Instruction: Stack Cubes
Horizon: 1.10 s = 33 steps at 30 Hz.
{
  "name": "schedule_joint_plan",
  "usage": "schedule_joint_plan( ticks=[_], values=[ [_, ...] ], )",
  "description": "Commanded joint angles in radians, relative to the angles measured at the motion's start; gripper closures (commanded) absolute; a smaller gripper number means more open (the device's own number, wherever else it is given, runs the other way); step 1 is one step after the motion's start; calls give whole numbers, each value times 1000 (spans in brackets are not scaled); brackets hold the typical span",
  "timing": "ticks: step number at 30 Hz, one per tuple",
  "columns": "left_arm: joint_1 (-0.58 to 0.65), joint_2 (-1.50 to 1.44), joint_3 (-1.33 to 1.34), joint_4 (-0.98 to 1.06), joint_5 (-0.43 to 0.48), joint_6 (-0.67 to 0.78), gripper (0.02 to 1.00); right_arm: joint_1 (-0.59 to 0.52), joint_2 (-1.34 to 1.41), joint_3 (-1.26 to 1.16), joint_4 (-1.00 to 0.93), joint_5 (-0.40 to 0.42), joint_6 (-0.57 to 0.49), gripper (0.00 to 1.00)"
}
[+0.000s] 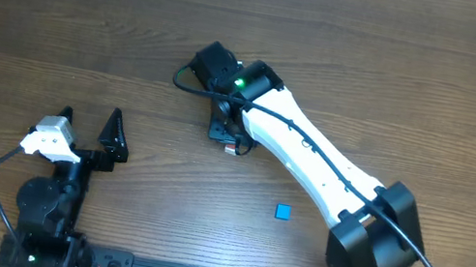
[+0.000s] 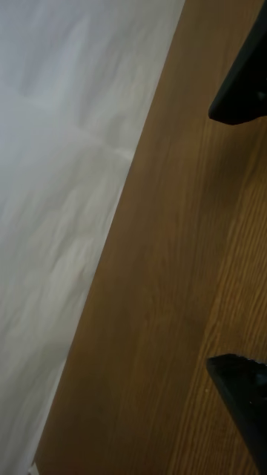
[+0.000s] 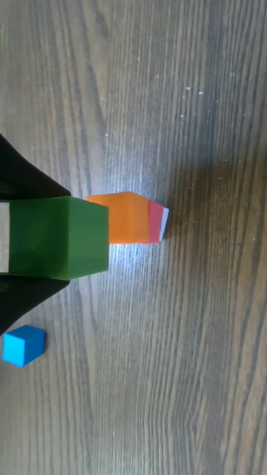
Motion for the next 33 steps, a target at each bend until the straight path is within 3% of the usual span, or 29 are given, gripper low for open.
schedule_joint_plan(
  ticks=[1,27,29,33],
  values=[
    [5,-7,-5,-3,7,14,18,11,25,10,21,-14,18,989],
    [5,-7,-5,-3,7,14,18,12,81,10,55,-36,18,989],
    [5,-7,-5,-3,7,14,20,12,81,10,55,-37,18,961],
    [5,-7,-5,-3,7,14,18,12,81,10,54,-36,18,796]
  ],
)
